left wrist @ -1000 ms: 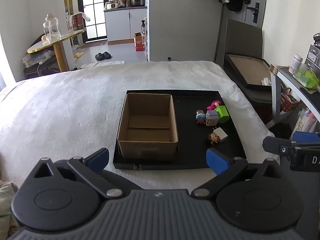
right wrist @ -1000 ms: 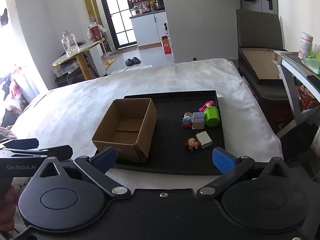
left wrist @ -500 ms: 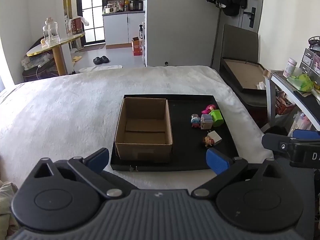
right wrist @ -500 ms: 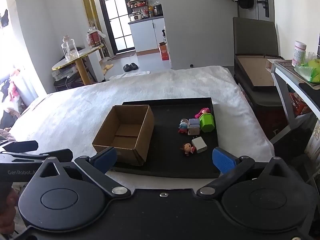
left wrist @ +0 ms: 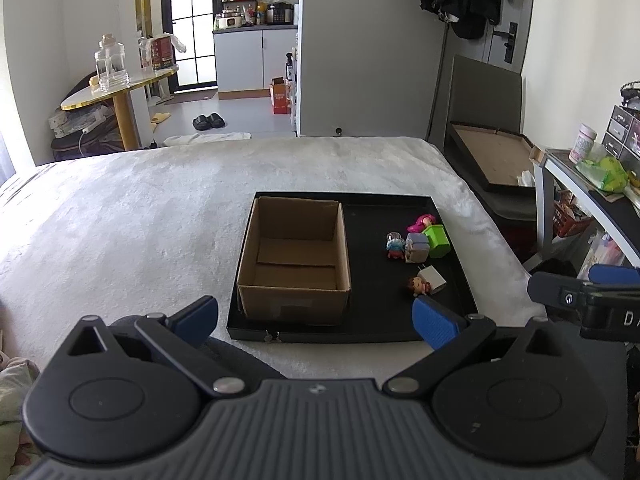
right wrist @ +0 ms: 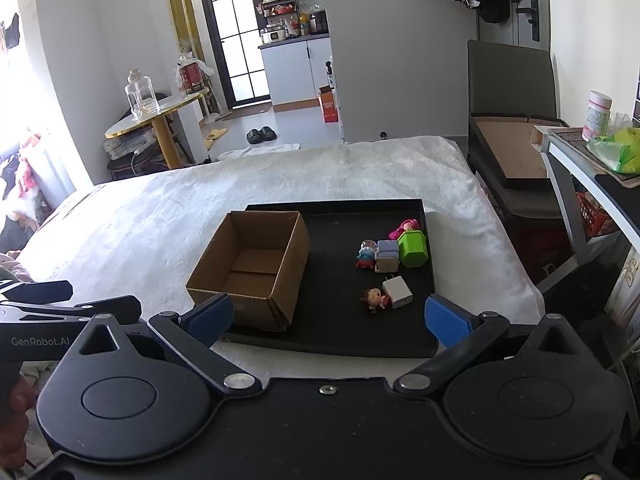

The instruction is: Organize rigid objects

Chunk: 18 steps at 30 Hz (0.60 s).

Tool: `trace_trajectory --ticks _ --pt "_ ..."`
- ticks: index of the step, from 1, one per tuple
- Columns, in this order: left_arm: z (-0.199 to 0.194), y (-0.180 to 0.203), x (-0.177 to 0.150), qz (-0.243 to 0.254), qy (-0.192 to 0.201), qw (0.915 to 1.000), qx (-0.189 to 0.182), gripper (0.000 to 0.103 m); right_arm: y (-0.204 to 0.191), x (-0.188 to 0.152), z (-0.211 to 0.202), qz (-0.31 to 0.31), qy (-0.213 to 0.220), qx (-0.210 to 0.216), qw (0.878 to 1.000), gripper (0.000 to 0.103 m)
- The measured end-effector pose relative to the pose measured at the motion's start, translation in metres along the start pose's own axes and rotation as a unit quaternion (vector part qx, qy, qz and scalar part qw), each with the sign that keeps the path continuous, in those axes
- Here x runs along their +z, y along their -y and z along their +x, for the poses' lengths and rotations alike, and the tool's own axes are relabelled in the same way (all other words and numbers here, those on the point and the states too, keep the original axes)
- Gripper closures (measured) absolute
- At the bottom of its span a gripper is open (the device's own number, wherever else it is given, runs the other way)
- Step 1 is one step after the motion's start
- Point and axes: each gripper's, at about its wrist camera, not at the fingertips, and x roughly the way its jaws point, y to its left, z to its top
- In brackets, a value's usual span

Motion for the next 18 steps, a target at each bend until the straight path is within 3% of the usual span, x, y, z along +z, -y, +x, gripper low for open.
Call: trace_trajectory --ticks 18 --pt "-0.0038 0.0014 0.0011 0.000 0.000 1.0000 -0.001 0.000 -0.0004 -0.0021 -0.0016 -0.002 -0.001 -0.006 1.000 0.000"
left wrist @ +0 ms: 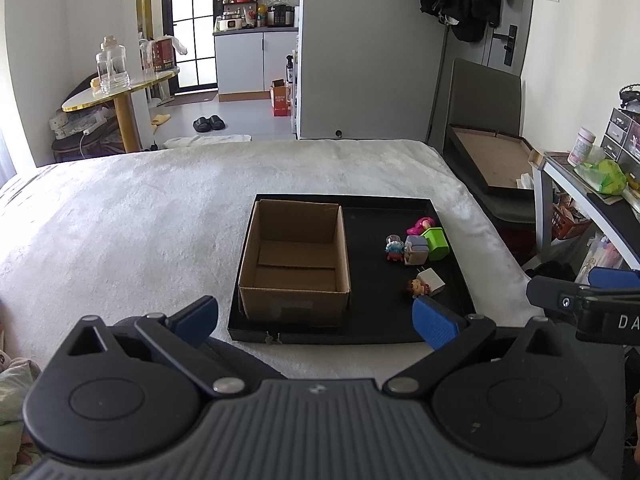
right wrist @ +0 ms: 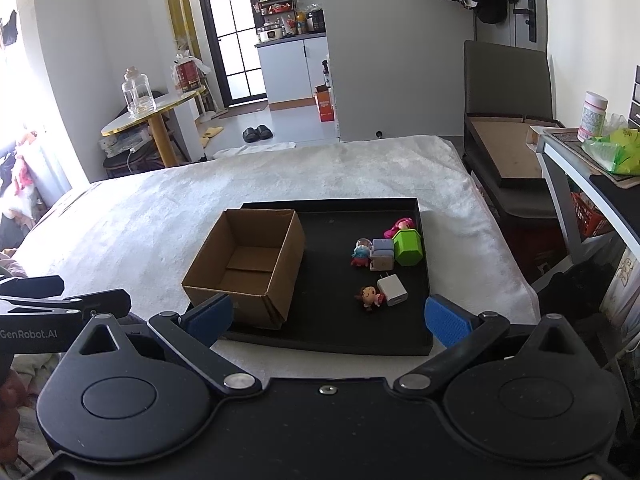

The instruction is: Organize rigid objects

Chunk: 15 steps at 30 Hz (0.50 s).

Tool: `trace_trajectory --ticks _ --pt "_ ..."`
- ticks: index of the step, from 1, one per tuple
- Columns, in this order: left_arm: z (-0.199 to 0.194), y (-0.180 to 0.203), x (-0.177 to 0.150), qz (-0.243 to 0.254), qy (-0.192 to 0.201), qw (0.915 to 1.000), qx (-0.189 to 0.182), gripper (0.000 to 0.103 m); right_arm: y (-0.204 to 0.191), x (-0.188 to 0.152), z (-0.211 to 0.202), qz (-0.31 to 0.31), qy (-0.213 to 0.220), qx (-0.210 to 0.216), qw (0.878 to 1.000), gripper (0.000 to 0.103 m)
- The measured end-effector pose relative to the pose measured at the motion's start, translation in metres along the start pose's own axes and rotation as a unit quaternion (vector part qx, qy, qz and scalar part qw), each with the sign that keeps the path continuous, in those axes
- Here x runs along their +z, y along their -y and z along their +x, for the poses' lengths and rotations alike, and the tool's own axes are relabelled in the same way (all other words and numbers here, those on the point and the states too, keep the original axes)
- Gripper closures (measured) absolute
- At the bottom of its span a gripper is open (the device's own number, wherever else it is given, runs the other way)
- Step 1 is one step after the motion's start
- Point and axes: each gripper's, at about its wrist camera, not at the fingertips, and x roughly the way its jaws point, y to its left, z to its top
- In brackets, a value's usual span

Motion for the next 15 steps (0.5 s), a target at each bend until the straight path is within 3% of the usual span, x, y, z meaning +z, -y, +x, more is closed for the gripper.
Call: trace_trajectory --ticks 15 --pt "-0.0008 0.0019 0.0003 0.000 0.000 1.0000 -0.003 0.000 -0.0003 -0.0010 -0.0019 0.000 -0.001 -0.004 1.000 0.000"
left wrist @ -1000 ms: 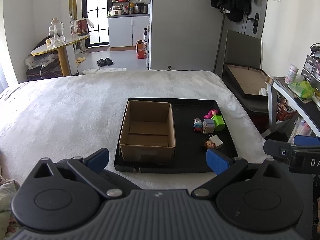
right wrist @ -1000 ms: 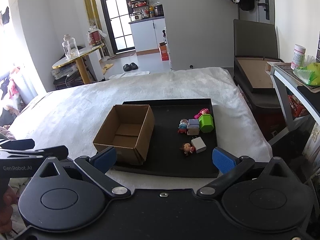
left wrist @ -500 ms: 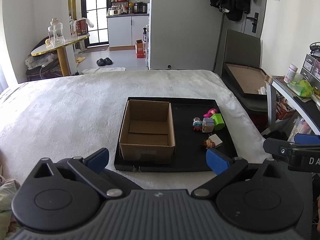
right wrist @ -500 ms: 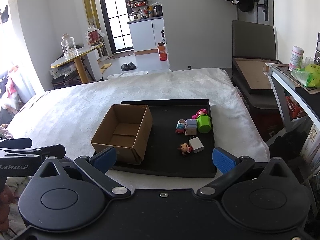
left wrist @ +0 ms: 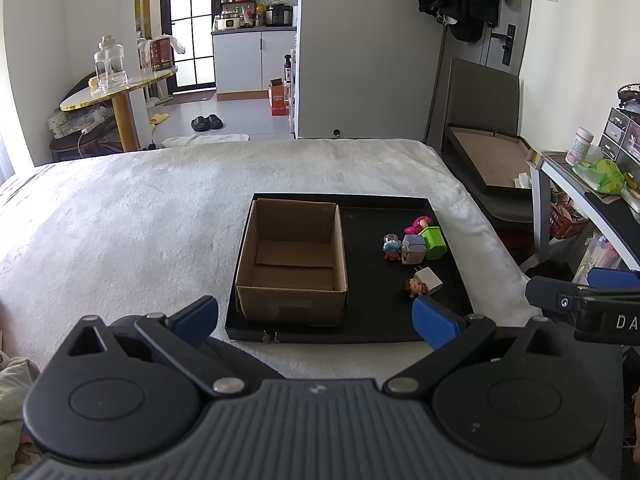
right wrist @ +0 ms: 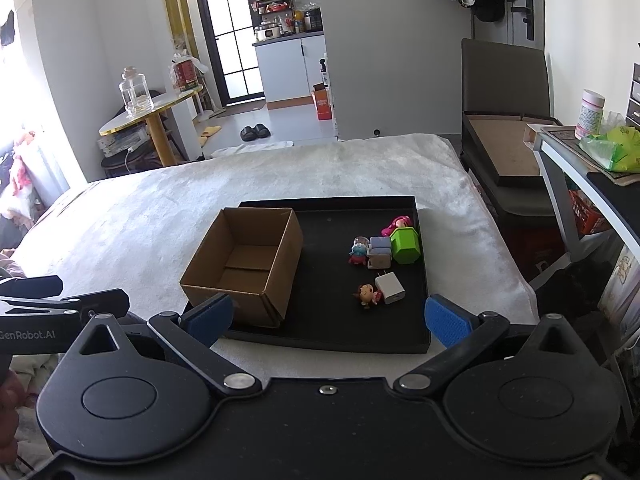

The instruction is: Organize rigid objects

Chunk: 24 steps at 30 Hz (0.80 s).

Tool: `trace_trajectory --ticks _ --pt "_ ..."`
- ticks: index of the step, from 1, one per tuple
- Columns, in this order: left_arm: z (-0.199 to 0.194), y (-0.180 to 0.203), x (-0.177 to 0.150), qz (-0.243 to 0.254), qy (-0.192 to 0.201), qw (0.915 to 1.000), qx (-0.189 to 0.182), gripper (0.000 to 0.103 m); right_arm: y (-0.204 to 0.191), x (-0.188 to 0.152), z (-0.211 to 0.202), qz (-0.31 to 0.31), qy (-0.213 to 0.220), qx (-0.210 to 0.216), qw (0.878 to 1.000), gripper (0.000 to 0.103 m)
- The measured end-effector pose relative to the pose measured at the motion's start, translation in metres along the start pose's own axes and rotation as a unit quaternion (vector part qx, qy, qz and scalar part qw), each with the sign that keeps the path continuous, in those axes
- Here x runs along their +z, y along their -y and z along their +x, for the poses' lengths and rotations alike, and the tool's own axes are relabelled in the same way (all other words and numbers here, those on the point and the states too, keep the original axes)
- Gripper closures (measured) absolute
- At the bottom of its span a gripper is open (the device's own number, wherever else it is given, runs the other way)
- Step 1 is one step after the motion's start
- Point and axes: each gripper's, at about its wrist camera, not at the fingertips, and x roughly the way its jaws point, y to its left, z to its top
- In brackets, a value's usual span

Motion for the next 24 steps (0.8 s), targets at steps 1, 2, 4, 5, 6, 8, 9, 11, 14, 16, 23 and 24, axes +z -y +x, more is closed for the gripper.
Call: trace_trajectory --ticks 1,2,4,5,6,8,9,11,14,16,23,24 --pt "-0.0002 -0.0006 0.0000 0.000 0.000 1.0000 0.000 0.000 -0.0002 0.0000 0.0000 0.000 0.000 0.000 1.000 0.000" --pt "-0.0002 -0.0006 0.0000 0.000 0.000 1.0000 0.000 0.000 -0.0001 -0.0002 0.0001 0.000 0.000 0.000 1.000 0.000" --pt "-0.0006 -0.0009 0.0000 -0.003 -0.001 1.0000 -0.005 0.000 -0.0006 -0.0002 -0.0005 0.000 0.000 -0.001 1.000 0.000" --pt "-0.0009 -0.0011 0.0000 -0.004 -0.002 1.0000 -0.007 0.000 -0.0004 0.0001 -0.0003 0.000 0.000 -0.001 1.000 0.000" --pt "-0.0012 -0.0015 0.0000 -0.004 -0.002 1.0000 -0.007 0.000 -0.0002 0.0002 -0.0003 0.000 0.000 -0.001 1.000 0.000" --pt "-0.0016 -0.0017 0.0003 -0.003 -0.001 1.0000 -0.005 0.000 -0.0003 0.0002 -0.0002 0.001 -0.001 -0.001 1.000 0.000" --pt "-0.0021 -0.0018 0.0003 -0.004 0.000 1.0000 -0.005 0.000 -0.0007 0.0001 -0.0005 0.001 -0.001 -0.001 1.000 0.000" --pt "-0.0033 -0.0017 0.0001 -0.005 0.002 1.0000 -0.005 0.000 -0.0003 0.0000 -0.0001 0.000 0.000 -0.001 1.000 0.000" --pt "-0.0033 -0.0011 0.0013 -0.004 0.003 1.0000 -0.004 0.000 0.0005 0.0000 -0.0006 0.001 -0.001 -0.001 1.000 0.000" --pt "-0.0031 -0.0015 0.0013 -0.005 0.002 1.0000 -0.005 0.000 -0.0001 -0.0004 -0.0009 0.001 -0.002 -0.001 1.000 0.000" --pt "-0.0020 -0.0019 0.0014 -0.005 0.001 1.0000 -0.005 0.000 0.0023 0.0008 -0.0007 0.003 -0.004 0.000 1.000 0.000" --pt "-0.0016 -0.0021 0.0011 -0.005 0.000 1.0000 -0.004 0.000 0.0026 0.0006 -0.0004 0.004 -0.004 0.001 1.000 0.000"
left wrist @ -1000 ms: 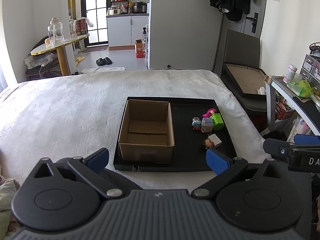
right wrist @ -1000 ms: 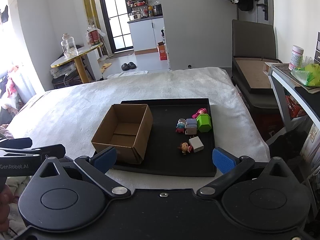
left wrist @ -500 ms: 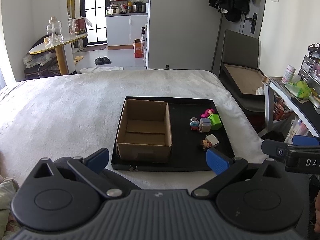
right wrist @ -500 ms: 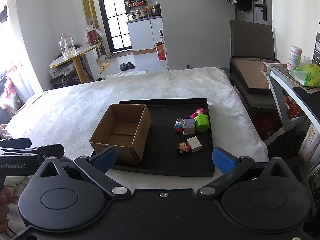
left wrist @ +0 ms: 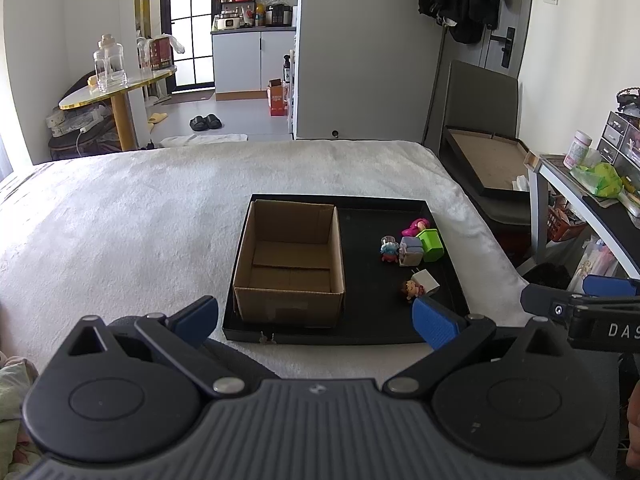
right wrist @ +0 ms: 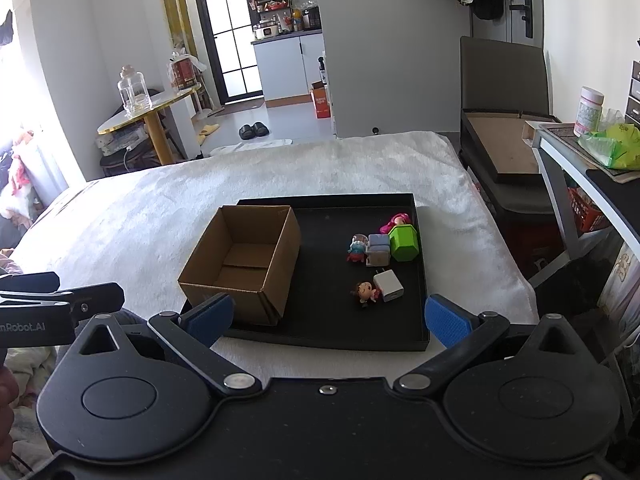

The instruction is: Organize rigid objects

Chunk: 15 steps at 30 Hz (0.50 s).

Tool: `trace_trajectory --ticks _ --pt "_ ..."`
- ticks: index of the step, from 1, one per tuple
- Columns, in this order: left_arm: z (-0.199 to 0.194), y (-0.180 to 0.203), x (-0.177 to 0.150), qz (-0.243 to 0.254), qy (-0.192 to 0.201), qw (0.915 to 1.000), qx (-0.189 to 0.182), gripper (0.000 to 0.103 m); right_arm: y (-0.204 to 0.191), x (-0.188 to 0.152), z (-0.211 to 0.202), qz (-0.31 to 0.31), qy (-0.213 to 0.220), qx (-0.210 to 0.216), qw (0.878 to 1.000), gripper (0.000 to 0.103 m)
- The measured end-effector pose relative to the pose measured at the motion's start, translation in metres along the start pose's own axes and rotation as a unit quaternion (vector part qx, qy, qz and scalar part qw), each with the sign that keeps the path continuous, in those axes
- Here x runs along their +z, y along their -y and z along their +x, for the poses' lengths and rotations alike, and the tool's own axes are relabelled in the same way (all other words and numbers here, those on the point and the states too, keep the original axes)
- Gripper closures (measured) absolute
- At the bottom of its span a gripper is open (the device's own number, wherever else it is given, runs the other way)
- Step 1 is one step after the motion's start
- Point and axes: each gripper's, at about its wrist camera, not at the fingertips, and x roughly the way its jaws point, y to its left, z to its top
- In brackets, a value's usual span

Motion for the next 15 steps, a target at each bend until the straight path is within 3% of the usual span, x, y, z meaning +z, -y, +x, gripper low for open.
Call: trace_trajectory --ticks 15 --pt "0.024 -0.009 -0.003 -0.008 -0.014 0.9999 0.006 0.000 0.009 -0.003 0.015 0.010 0.000 0.003 1.000 0.000"
